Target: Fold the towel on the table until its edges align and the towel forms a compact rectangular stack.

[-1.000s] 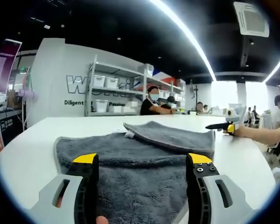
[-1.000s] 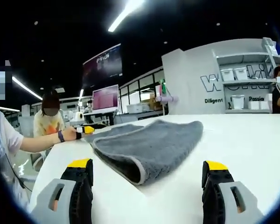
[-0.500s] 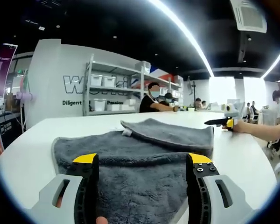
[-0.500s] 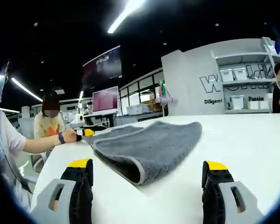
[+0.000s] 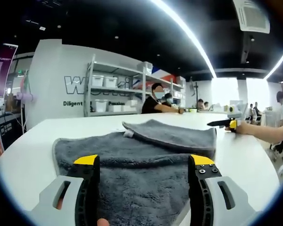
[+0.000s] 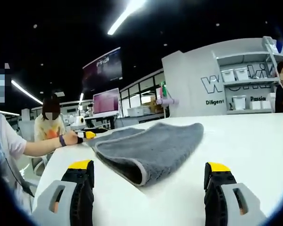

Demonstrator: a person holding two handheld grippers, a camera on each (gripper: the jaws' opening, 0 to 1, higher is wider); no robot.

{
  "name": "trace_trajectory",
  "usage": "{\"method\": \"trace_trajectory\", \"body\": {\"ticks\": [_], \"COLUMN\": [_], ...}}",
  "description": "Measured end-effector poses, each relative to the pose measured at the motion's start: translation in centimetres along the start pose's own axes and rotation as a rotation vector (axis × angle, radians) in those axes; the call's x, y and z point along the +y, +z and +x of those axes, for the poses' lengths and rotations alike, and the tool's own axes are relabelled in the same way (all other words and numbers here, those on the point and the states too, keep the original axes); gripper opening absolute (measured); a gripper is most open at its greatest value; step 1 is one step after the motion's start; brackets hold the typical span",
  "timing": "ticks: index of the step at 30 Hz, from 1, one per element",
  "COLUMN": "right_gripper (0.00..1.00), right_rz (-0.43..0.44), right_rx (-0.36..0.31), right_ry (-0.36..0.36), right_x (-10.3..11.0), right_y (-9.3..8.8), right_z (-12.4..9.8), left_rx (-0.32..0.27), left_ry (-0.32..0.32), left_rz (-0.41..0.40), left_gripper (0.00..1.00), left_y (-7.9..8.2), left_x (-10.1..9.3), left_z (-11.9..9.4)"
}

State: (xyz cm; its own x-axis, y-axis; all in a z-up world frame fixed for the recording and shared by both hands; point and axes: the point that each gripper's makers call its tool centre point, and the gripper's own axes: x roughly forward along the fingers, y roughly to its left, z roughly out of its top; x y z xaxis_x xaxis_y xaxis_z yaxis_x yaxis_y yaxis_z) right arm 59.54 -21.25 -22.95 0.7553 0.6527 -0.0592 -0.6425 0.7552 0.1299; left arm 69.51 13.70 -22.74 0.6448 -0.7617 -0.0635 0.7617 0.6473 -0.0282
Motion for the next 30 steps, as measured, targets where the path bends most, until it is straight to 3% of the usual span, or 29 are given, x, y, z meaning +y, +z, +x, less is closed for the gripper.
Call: {"method": "trace_trajectory", "body": {"ticks": [17,25,30], "right_gripper": [0.99,0.98,0.99], "right_rz": [0.008,-0.024,-0.018], "right_rx": [-0.004,0.049,0.043], "right_ry": [0.003,-0.003,-0.001], "right_x": [0.3,0.5,0.3], "right_y": [0.0,-1.0,-0.9], "right_z": [0.2,0.4,0.3], "left_rx": [0.010,0.016,0.017], "left_ry": [0.006,0.003,-0.005], "left_rz": [0.012,0.021,0.022], "left_gripper": [0.75,0.75,0.75], "left_y": [-0.2,-0.3,-0.3], "left_x": [0.0,-0.2,-0.4], "left_z": [0.0,0.0,0.1]}}
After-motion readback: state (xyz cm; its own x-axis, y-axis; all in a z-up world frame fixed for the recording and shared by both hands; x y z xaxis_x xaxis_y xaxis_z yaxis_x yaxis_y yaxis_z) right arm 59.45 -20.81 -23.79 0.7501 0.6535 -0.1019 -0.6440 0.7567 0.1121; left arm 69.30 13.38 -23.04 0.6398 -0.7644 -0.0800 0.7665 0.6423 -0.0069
